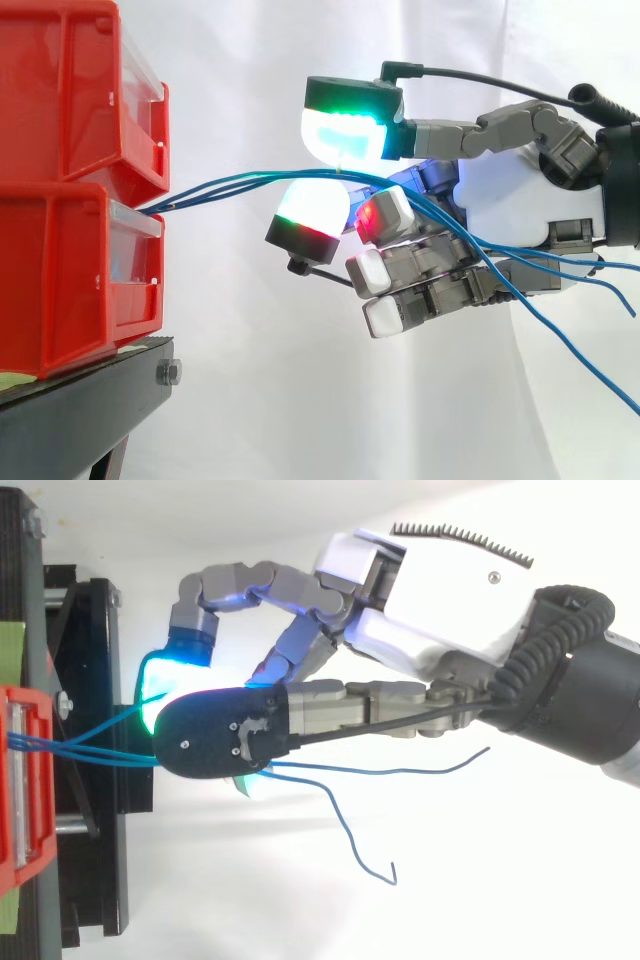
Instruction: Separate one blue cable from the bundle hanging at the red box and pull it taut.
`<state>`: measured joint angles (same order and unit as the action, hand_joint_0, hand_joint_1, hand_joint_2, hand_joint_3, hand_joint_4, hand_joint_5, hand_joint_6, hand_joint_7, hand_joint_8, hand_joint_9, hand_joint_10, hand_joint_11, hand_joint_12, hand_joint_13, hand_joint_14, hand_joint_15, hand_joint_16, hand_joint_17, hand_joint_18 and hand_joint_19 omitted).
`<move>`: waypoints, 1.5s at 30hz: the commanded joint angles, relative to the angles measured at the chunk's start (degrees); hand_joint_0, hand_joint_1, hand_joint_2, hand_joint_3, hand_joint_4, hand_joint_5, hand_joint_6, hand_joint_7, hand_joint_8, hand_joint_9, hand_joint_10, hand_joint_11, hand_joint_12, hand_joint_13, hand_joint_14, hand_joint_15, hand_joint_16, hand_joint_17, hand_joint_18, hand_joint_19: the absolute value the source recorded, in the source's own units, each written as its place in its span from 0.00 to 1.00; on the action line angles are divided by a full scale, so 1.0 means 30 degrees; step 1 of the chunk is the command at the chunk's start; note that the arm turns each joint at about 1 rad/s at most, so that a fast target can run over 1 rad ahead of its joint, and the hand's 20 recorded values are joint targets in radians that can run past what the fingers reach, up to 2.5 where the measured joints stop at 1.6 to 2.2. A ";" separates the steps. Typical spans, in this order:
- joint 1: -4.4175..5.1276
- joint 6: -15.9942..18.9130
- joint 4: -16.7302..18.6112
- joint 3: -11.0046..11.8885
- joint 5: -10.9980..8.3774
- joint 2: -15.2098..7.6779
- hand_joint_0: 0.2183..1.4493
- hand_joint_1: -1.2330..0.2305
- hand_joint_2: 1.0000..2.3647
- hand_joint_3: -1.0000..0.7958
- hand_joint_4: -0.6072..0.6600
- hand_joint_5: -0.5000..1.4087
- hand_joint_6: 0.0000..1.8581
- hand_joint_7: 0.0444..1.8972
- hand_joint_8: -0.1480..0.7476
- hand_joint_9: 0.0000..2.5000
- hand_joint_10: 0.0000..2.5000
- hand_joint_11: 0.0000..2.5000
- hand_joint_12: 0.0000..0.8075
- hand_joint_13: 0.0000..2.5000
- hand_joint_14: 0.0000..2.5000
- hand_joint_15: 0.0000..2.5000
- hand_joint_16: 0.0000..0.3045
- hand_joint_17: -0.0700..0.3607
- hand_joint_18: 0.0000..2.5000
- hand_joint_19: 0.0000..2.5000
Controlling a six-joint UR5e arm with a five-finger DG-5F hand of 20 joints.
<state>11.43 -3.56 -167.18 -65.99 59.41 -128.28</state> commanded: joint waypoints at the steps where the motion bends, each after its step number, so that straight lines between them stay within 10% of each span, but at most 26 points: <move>1: 0.0000 -0.0015 0.0003 -0.0004 0.0000 -0.0015 0.36 0.50 0.01 0.36 0.67 0.22 0.27 0.69 0.54 0.51 0.01 0.38 0.50 0.45 0.01 0.27 0.14 0.39 0.37 0.23; 15: -0.0264 0.0131 -0.0466 -0.0004 -0.0117 -0.0015 0.31 0.55 0.00 0.28 0.66 0.22 0.27 0.65 0.54 0.51 0.01 0.39 0.51 0.44 0.01 0.27 0.15 0.40 0.37 0.22; 28: -0.0937 0.0190 -0.0817 -0.0004 0.0029 -0.0015 0.40 0.47 0.01 0.45 0.66 0.21 0.27 0.62 0.53 0.50 0.01 0.39 0.51 0.44 0.01 0.27 0.15 0.40 0.36 0.23; 45: -0.0527 -0.0542 -0.0964 0.0875 -0.0117 0.0014 0.38 0.39 0.02 0.46 0.64 0.19 0.31 0.70 0.55 0.49 0.01 0.42 0.52 0.44 0.01 0.27 0.15 0.40 0.37 0.22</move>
<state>9.62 -5.05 -169.89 -63.99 59.08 -128.24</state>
